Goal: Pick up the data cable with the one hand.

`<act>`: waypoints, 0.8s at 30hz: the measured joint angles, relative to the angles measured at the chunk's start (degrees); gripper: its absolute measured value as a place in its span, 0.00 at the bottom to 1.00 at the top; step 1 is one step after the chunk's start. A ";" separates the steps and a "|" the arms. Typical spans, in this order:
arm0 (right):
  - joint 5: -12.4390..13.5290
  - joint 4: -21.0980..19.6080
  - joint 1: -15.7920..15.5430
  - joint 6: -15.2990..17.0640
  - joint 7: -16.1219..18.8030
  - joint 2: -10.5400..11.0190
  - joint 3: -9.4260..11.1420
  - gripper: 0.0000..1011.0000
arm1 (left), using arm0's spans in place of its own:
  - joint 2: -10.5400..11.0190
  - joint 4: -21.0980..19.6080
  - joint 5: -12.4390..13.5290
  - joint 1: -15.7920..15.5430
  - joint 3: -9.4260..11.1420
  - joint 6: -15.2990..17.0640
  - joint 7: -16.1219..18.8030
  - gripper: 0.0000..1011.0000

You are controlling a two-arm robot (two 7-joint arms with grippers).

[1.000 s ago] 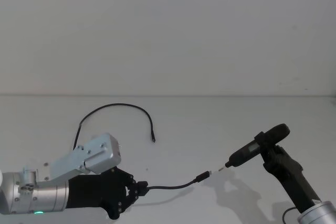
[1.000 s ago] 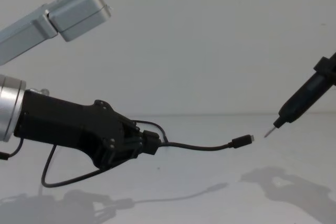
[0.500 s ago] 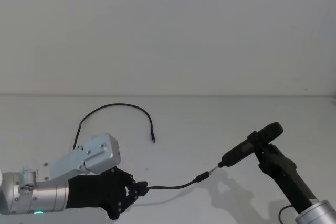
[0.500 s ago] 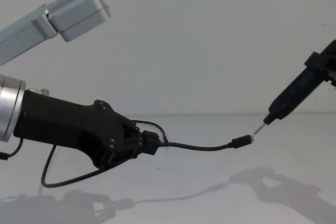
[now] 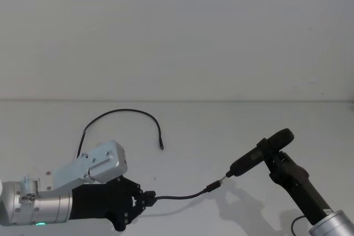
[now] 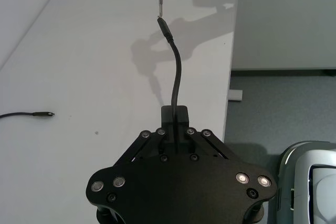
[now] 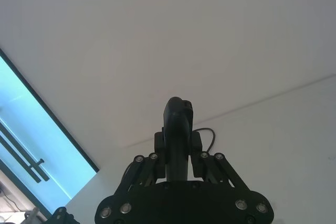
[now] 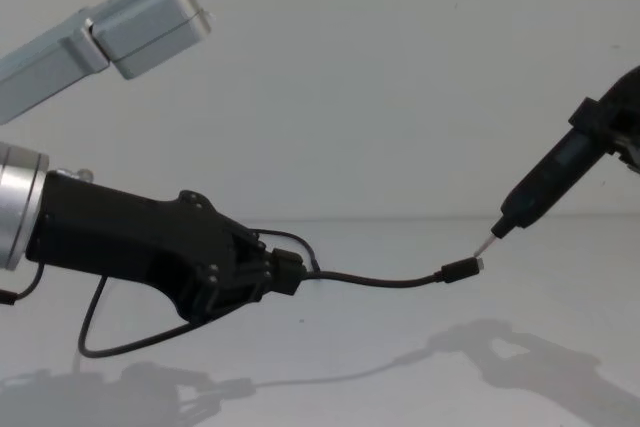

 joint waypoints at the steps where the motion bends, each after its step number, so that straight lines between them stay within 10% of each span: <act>1: 0.00 0.00 0.01 -0.04 -0.08 0.06 -0.10 0.26 | 0.00 0.00 0.00 0.00 0.00 0.00 0.00 0.04; 24: -0.28 -0.18 0.08 -0.86 -2.50 0.61 -1.18 0.26 | 0.00 0.01 0.00 0.00 0.00 0.00 0.00 0.04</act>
